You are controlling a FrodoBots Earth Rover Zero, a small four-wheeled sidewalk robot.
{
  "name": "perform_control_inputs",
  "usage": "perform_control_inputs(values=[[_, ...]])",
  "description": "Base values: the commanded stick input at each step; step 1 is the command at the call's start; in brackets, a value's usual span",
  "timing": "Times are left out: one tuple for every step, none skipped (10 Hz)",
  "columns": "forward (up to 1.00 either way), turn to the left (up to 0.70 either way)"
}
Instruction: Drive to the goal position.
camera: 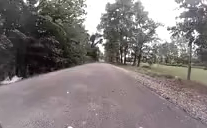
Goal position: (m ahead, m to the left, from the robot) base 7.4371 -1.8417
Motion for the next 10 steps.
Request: perform_control_inputs(values=[[0.06,0.01],[0.06,0.01],[0.06,0.01],[0.06,0.01],[0.06,0.01],[0.06,0.01],[0.06,0.01],[0.06,0.01],[0.06,0.01],[0.06,0.01]])
